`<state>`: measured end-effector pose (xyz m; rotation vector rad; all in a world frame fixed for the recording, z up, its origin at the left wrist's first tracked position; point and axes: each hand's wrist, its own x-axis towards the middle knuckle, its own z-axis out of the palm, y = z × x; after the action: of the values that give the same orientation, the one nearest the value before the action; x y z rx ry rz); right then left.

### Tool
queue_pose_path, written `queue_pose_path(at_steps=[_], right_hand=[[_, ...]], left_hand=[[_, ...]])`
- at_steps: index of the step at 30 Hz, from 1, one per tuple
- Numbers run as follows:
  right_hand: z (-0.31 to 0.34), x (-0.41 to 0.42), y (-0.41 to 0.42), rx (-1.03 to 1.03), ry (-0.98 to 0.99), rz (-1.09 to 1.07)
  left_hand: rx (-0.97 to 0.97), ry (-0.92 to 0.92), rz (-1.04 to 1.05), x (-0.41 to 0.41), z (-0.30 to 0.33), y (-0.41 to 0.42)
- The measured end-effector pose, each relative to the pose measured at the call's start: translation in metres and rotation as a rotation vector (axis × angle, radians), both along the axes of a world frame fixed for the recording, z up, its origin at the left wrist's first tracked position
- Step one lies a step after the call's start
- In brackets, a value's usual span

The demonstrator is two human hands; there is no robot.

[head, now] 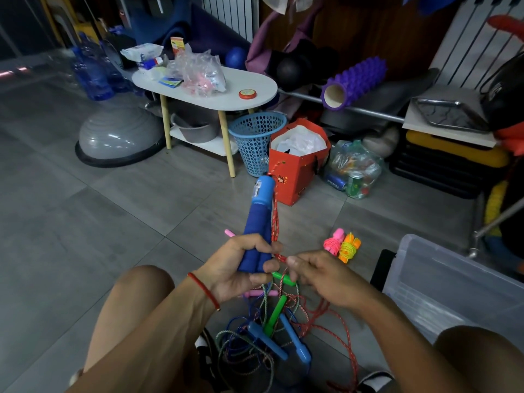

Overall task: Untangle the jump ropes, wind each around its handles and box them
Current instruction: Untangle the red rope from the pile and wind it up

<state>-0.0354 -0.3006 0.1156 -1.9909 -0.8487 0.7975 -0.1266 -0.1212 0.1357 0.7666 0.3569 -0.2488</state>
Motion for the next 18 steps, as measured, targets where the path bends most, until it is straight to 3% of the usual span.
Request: queue_pose_path(at_steps=[9, 18], right_hand=[[0.016, 0.028, -0.038, -0.016, -0.162, -0.006], [0.040, 0.025, -0.038, 0.090, -0.484, -0.020]], left_hand=[[0.297, 0.117, -0.217, -0.002, 0.013, 0.032], [1.034, 0.269, -0.536, -0.001, 0.002, 0.026]])
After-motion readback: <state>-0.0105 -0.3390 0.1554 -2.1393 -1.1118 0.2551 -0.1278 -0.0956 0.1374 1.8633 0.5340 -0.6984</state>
